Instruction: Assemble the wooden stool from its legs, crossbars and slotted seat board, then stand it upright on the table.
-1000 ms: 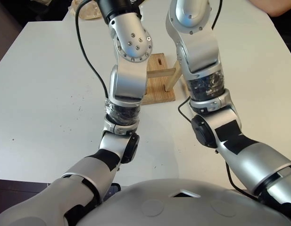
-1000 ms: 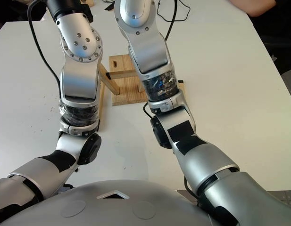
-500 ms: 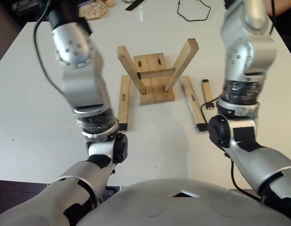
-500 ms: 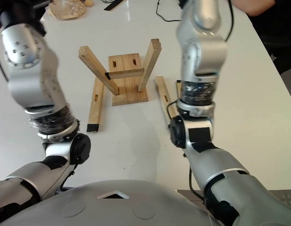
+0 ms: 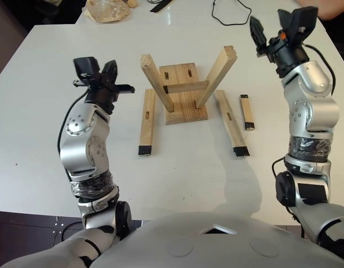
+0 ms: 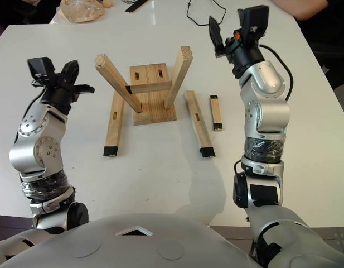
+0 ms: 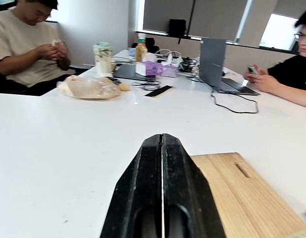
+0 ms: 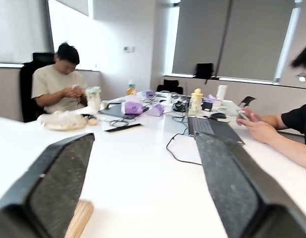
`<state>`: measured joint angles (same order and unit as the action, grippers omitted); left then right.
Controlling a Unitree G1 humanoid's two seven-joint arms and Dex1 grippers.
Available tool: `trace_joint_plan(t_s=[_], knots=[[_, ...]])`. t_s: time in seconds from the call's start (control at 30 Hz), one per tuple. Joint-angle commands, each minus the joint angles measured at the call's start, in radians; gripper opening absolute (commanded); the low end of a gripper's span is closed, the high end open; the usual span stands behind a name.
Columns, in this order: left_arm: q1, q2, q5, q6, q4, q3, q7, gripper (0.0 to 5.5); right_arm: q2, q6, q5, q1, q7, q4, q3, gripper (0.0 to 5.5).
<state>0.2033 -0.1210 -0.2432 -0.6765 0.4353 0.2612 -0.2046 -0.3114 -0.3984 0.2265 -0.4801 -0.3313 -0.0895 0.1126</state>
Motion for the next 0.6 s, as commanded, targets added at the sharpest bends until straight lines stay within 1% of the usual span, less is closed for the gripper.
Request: trace_joint_plan(t_s=[0.03,0.1,0.13,0.2,0.23,0.33,0.43,0.53,0.6], knots=[[-0.041,-0.008,-0.083,-0.014,0.025,-0.021,-0.056,0.0,-0.051,0.068,-0.023,0.023,-0.118,0.045,-0.067,3.07],[-0.064,-0.013,-0.168,-0.044,0.017,0.03,-0.09,0.0,-0.072,0.091,-0.011,0.013,-0.203,0.083,-0.097,2.8],[-0.086,-0.037,-0.216,-0.058,0.022,0.042,-0.136,0.0,-0.083,0.094,0.001,0.013,-0.254,0.097,-0.114,2.72],[-0.143,-0.121,-0.287,-0.065,0.049,0.033,-0.268,0.0,-0.1,0.108,0.02,0.025,-0.343,0.108,-0.142,2.32],[-0.164,-0.163,-0.313,-0.072,0.054,0.038,-0.315,0.0,-0.1,0.112,0.035,0.025,-0.379,0.112,-0.147,2.21],[-0.203,-0.251,-0.365,-0.083,0.053,0.059,-0.396,0.0,-0.096,0.127,0.055,0.002,-0.448,0.123,-0.161,1.83],[-0.215,-0.294,-0.378,-0.081,0.06,0.017,-0.431,0.0,-0.097,0.133,0.071,-0.012,-0.514,0.11,-0.188,1.29],[-0.223,-0.301,-0.354,-0.068,0.067,-0.055,-0.43,0.0,-0.102,0.127,0.084,0.0,-0.587,0.081,-0.227,0.87],[-0.224,-0.298,-0.339,-0.051,0.042,-0.072,-0.422,0.0,-0.096,0.109,0.096,0.026,-0.613,0.043,-0.258,0.55]])
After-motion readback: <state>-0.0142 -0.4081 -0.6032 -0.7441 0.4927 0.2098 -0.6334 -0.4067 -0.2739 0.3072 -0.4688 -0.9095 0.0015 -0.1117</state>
